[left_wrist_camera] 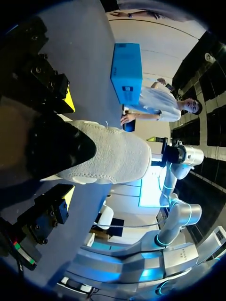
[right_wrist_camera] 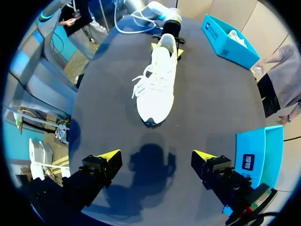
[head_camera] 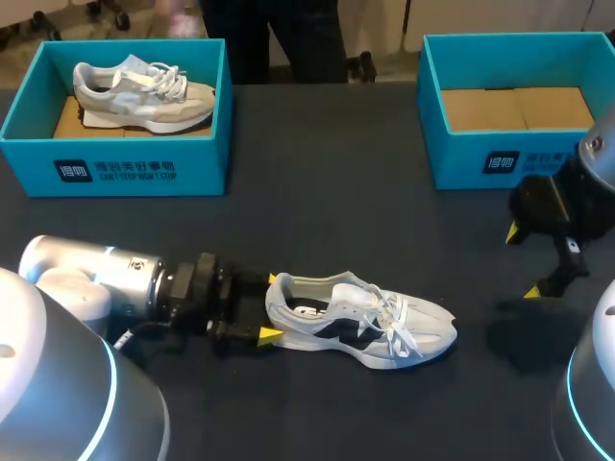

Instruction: Take the shoe out of the shoebox, open the shoe tongue, remove and reinsert the insole, then place the shoe into the shoebox

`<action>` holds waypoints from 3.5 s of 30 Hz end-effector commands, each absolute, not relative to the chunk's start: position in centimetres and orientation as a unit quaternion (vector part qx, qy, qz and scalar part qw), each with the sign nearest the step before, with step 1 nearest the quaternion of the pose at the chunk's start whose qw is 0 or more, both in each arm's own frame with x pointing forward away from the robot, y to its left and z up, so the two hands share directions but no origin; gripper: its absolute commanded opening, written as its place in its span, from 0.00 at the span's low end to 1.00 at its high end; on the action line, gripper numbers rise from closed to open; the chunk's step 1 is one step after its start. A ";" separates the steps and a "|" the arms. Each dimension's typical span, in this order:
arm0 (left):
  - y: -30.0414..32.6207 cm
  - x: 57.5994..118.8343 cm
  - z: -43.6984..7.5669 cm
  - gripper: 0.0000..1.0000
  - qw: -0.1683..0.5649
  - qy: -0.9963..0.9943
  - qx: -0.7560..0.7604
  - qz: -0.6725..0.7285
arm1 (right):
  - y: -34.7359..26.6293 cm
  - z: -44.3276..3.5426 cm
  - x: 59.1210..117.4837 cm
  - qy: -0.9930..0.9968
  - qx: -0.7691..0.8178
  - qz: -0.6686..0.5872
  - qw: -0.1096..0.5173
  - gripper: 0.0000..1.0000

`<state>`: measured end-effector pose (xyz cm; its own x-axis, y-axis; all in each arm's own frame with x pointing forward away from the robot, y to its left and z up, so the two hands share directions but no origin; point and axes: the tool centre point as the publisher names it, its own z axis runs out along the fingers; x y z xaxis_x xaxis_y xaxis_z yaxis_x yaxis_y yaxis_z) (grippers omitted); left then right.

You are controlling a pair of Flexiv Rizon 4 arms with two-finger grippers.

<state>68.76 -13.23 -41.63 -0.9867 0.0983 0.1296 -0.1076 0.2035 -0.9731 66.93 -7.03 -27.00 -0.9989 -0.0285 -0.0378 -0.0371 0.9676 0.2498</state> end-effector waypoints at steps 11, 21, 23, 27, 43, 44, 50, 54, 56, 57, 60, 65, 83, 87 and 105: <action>-14.8 68.5 -42.2 1.00 0.082 -0.773 -0.004 0.630 | -7.0 -27.1 66.9 0.992 -0.017 0.126 0.017 1.00; -15.3 68.4 -42.1 1.00 0.070 -0.771 -0.011 0.633 | -7.0 -27.1 66.9 0.992 -0.017 0.126 0.017 1.00; -15.5 68.5 -42.1 1.00 0.066 -0.770 -0.014 0.634 | -7.0 -27.1 66.9 0.992 -0.017 0.126 0.017 1.00; -15.7 68.8 -42.0 1.00 0.063 -0.766 -0.019 0.639 | -7.0 -27.1 66.9 0.992 -0.017 0.126 0.017 1.00; -17.1 68.6 -42.2 1.00 0.070 -0.764 -0.028 0.641 | -7.0 -27.1 66.9 0.992 -0.017 0.126 0.017 1.00; -17.2 68.6 -42.3 1.00 0.070 -0.764 -0.029 0.641 | -7.0 -27.1 66.9 0.992 -0.017 0.126 0.017 1.00; -17.5 68.2 -42.3 1.00 0.075 -0.765 -0.023 0.639 | -7.0 -27.1 66.9 0.992 -0.017 0.126 0.017 1.00; -17.6 67.7 -42.3 1.00 0.066 -0.766 -0.015 0.639 | -7.0 -27.1 66.9 0.992 -0.017 0.126 0.017 1.00; -17.8 67.7 -42.4 1.00 0.066 -0.766 -0.015 0.639 | -7.0 -27.1 66.9 0.992 -0.017 0.126 0.017 1.00; -17.8 67.7 -42.5 1.00 0.066 -0.766 -0.014 0.640 | -7.0 -27.1 66.9 0.992 -0.017 0.126 0.017 1.00; -18.0 67.7 -42.5 1.00 0.066 -0.765 -0.013 0.640 | -7.0 -27.1 66.9 0.992 -0.017 0.126 0.017 1.00; -18.3 67.9 -42.7 0.00 0.064 -0.764 -0.015 0.642 | -7.0 -27.1 66.9 0.992 -0.017 0.126 0.017 1.00; -17.5 68.2 -42.1 0.00 0.023 -0.757 0.018 0.653 | -7.0 -27.1 66.9 0.992 -0.017 0.126 0.017 1.00; -17.6 68.4 -42.2 0.00 0.025 -0.760 0.016 0.650 | -7.0 -27.1 66.9 0.992 -0.017 0.126 0.017 1.00; -17.6 68.5 -42.2 0.00 0.036 -0.764 0.013 0.644 | -7.0 -27.1 66.9 0.992 -0.017 0.126 0.017 1.00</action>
<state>68.54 -17.60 -42.19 -0.9969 0.0272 0.0734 -0.0677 0.1715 -0.9829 66.93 -7.03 -27.00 -0.9989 -0.0285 -0.0378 -0.0371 0.9676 0.2498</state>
